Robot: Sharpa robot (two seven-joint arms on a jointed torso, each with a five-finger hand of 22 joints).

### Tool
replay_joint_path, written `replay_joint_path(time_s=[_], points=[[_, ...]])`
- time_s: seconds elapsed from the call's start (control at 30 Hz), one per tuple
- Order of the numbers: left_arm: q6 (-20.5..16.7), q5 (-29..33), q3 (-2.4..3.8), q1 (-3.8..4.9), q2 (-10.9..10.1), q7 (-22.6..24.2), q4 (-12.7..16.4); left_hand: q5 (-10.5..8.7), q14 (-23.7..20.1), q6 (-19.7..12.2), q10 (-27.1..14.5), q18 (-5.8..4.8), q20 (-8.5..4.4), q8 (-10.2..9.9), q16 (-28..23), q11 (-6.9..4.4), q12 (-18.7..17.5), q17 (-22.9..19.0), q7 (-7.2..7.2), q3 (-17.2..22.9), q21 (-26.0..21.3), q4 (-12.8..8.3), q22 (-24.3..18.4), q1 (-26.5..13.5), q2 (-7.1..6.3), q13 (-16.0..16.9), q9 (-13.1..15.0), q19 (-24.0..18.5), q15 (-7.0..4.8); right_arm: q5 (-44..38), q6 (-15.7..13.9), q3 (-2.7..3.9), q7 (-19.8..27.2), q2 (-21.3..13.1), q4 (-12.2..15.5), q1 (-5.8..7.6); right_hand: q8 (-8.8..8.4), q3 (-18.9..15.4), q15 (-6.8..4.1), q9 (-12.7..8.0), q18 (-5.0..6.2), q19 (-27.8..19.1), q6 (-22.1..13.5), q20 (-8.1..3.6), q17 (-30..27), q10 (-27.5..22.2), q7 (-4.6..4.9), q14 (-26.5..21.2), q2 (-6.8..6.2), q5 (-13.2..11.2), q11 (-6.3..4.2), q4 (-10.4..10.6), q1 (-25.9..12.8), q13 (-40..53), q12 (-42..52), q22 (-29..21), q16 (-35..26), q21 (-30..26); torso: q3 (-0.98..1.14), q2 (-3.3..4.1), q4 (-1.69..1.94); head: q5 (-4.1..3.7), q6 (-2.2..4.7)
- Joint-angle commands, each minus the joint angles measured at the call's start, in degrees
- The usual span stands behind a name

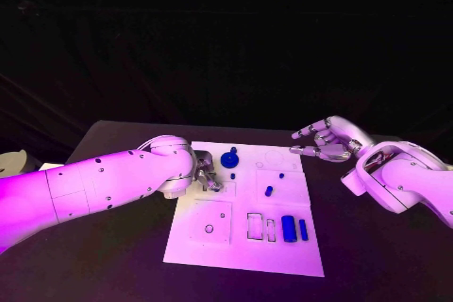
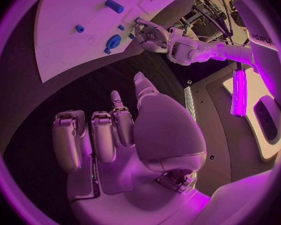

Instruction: Assemble the parts on the task board

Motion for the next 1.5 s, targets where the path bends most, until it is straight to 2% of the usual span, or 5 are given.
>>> replay_joint_path(time_s=[0.03, 0.67, 0.83, 1.03, 1.5], points=[[2.2, -0.6, -0.20, -0.31, -0.1, -0.6, 0.2, 0.18, 6.1, 0.2, 0.2, -1.08, -0.14, 0.0, 0.2, 0.00, 0.1, 15.1, -0.42, 9.2, 0.4, -9.5, 7.8, 0.2, 0.53, 0.0, 0.0, 2.9, 0.06, -0.3, 0.8, 0.01, 0.1, 0.0, 0.0, -0.05, 0.30, -0.4, -0.13, 0.1, 0.32, 3.3, 0.5, 0.12, 11.1, 1.1, 0.12, 5.0, 0.32, 0.4, 0.01, 0.1, -0.1, 9.1, -0.4, 10.4, -0.4, -0.2, 0.00, -0.02, -0.03, 0.06, -0.06], [2.8, -0.4, -0.19, -0.34, 0.0, -0.7, 0.0, 0.18, 6.1, 0.4, 0.4, -1.13, -0.17, 0.1, 0.2, -0.01, 0.4, 15.1, -0.45, 9.3, 0.5, -9.8, 8.0, 0.0, 0.65, 0.2, 0.1, 3.0, 0.12, -0.3, 0.9, 0.01, 0.0, 0.0, 0.0, -0.08, 0.30, -0.4, -0.13, 0.1, 0.32, 3.3, 0.5, 0.12, 11.1, 1.1, 0.12, 5.0, 0.32, 0.4, 0.01, 0.1, -0.1, 9.1, -0.4, 10.4, -0.4, -0.2, 0.03, -0.02, 0.02, 0.05, -0.01], [4.4, 0.1, -0.18, -0.32, 0.6, -1.0, -0.8, -0.61, 6.1, 1.0, 0.5, -1.03, -0.12, 0.0, 0.2, -0.07, 0.3, 15.1, -0.71, 7.6, 0.2, -9.1, 7.6, -2.7, 2.42, 0.2, 0.1, 2.7, 0.08, -0.3, 1.0, 0.01, -0.1, 0.0, 0.1, -0.08, 0.30, -0.4, -0.13, 0.1, 0.32, 3.3, 0.5, 0.12, 11.1, 1.1, 0.12, 5.0, 0.32, 0.4, 0.01, 0.1, -0.1, 9.1, -0.4, 10.4, -0.4, -0.2, 0.10, 0.00, 0.04, 0.06, 0.00], [5.8, 0.3, -0.18, -0.31, 1.3, -1.1, -1.5, -1.49, 6.1, 1.7, 0.7, -1.07, -0.18, -0.3, 0.2, -0.23, 0.7, 15.1, -0.93, 5.0, 0.3, -8.5, 7.8, -4.9, 3.10, 0.7, 0.0, 2.7, 0.00, -0.3, 1.1, 0.01, -0.1, 0.0, 0.1, -0.08, 0.30, -0.4, -0.13, 0.1, 0.32, 3.3, 0.5, 0.12, 11.1, 1.1, 0.12, 5.0, 0.32, 0.4, 0.01, 0.1, -0.1, 9.1, -0.4, 10.4, -0.4, -0.2, 0.04, 0.02, -0.02, 0.09, -0.13], [7.8, 0.6, -0.18, -0.30, 2.7, -1.2, -3.4, -1.39, 6.1, 3.0, 1.2, -1.17, -0.35, -0.8, 0.2, -0.52, 1.7, 15.1, -1.31, 1.1, 0.6, -7.0, 8.3, -7.9, 4.57, 1.8, -0.3, 2.9, -0.25, -0.3, 1.2, 0.01, -0.2, 0.0, 0.2, -0.08, 0.30, -0.5, -0.15, 0.1, 0.35, 3.2, 0.5, 0.11, 11.0, 1.1, 0.10, 5.0, 0.39, 0.5, 0.00, 0.2, -0.2, 9.0, -0.5, 10.2, -0.4, -0.2, 0.07, 0.02, -0.01, 0.07, -0.19]])
